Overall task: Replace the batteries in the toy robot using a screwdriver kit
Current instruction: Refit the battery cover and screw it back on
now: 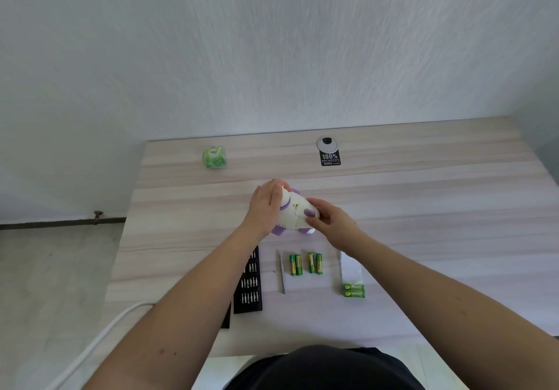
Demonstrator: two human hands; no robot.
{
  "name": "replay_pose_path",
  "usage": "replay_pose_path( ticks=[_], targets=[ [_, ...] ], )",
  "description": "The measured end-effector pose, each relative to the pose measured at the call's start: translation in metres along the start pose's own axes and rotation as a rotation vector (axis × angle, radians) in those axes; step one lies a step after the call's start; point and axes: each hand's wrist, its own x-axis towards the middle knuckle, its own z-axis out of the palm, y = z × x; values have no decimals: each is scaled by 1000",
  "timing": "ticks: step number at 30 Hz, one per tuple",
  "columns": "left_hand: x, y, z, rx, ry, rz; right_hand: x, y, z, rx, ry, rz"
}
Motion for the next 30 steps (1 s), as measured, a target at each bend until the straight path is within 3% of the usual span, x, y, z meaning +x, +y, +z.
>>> replay_pose_path(
  ticks=[8, 17, 30],
  targets=[
    [2, -3, 0, -1, -6, -14, 8, -8, -3, -31, -73, 75],
    [3, -5, 1, -6, -19, -56, 8, -27, 25, 84, 184, 187],
    [3, -4, -5, 114, -33, 26, -4, -32, 26, 111, 165, 190]
  ],
)
